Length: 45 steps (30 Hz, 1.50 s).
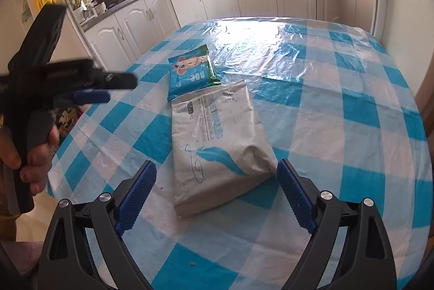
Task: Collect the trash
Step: 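Grasp the blue cow-print packet with the left tool while the right grasps the white feather-print packet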
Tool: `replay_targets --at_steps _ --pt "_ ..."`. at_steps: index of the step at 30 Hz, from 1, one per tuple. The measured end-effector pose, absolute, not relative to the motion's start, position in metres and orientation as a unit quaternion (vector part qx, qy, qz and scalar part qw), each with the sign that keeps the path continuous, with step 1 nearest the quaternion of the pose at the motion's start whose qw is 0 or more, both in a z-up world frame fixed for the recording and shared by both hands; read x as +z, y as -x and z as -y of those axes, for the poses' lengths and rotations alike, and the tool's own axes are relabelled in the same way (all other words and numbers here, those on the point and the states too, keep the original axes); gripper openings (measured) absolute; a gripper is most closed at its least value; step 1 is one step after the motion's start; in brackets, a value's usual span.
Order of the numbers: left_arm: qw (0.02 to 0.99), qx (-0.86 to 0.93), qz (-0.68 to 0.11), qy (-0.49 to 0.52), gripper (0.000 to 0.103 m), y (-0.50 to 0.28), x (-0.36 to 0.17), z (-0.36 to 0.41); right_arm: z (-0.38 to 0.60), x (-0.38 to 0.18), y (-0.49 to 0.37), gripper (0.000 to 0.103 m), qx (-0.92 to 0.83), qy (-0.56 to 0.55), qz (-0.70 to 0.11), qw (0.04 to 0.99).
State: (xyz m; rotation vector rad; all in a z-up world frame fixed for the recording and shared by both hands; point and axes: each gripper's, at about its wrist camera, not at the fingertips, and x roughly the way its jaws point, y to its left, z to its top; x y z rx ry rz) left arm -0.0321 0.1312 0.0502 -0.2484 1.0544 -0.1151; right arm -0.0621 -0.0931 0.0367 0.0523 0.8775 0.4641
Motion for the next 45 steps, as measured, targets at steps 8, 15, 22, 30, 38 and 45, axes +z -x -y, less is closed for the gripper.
replay_targets --at_steps 8,15,22,30,38,45 --pt "0.847 -0.026 -0.516 0.124 0.089 -0.018 0.032 -0.103 0.090 0.033 0.045 0.090 0.234 -0.004 -0.428 0.873" --pt "0.850 -0.005 -0.520 0.085 0.089 -0.043 0.023 -0.079 0.095 0.027 0.038 0.090 0.235 -0.009 -0.432 0.870" --pt "0.850 0.027 -0.524 0.037 0.089 -0.060 0.014 -0.067 0.097 0.024 0.033 0.091 0.244 -0.013 -0.438 0.865" --pt "0.857 0.028 -0.514 0.014 0.089 -0.059 0.012 -0.061 0.090 0.023 0.031 0.092 0.251 0.000 -0.442 0.861" --pt "0.866 0.023 -0.500 -0.006 0.075 -0.057 0.012 -0.057 0.073 0.020 0.034 0.096 0.236 0.050 -0.447 0.862" --pt "0.869 0.010 -0.495 0.000 0.067 -0.052 0.015 -0.066 0.062 0.017 0.035 0.096 0.215 0.088 -0.449 0.863"
